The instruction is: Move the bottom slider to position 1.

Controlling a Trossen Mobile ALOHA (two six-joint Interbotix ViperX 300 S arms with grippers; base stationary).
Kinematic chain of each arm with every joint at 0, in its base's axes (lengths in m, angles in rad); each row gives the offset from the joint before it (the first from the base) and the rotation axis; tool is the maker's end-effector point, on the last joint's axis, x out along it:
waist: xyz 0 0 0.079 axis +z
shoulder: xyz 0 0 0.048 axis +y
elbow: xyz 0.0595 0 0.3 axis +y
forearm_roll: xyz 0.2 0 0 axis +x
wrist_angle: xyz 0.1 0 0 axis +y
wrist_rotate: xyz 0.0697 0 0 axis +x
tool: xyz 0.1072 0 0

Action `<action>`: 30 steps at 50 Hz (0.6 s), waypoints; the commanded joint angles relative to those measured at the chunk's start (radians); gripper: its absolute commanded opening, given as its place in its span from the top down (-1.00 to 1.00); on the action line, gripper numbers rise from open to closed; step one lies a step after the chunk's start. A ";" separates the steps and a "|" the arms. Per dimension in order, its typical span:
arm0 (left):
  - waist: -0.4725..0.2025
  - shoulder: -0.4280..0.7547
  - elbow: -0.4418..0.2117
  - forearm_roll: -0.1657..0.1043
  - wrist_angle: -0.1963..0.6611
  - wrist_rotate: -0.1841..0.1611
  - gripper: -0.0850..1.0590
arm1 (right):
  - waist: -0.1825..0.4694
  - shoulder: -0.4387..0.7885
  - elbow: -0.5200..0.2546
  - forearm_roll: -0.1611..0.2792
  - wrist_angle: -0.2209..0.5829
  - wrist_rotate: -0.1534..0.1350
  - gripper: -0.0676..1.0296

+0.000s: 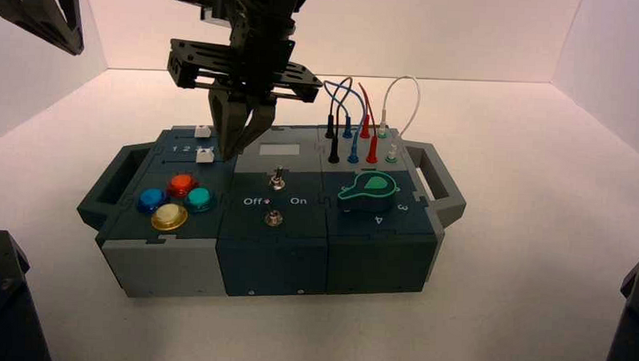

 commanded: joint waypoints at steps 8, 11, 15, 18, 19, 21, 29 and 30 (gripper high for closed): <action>0.003 -0.017 -0.014 -0.003 -0.003 0.002 0.91 | -0.015 -0.009 -0.040 0.006 -0.014 0.017 0.92; 0.003 -0.017 -0.014 -0.003 -0.002 0.002 0.91 | -0.015 -0.008 -0.041 0.006 -0.014 0.023 0.92; 0.003 -0.012 -0.015 -0.005 -0.003 0.002 0.91 | -0.015 -0.003 -0.043 0.011 -0.015 0.026 0.92; 0.003 -0.009 -0.015 -0.005 -0.002 0.002 0.91 | -0.015 0.000 -0.041 0.017 -0.014 0.026 0.92; 0.003 -0.009 -0.015 -0.003 -0.002 0.002 0.91 | -0.015 0.000 -0.043 0.020 -0.015 0.026 0.92; 0.002 -0.009 -0.015 -0.005 -0.002 0.002 0.91 | -0.015 0.002 -0.041 0.021 -0.014 0.026 0.92; 0.002 -0.008 -0.017 -0.003 -0.002 0.002 0.91 | -0.014 0.008 -0.043 0.034 -0.021 0.025 0.92; 0.002 -0.008 -0.017 -0.005 -0.003 0.000 0.91 | -0.014 0.009 -0.043 0.035 -0.021 0.025 0.92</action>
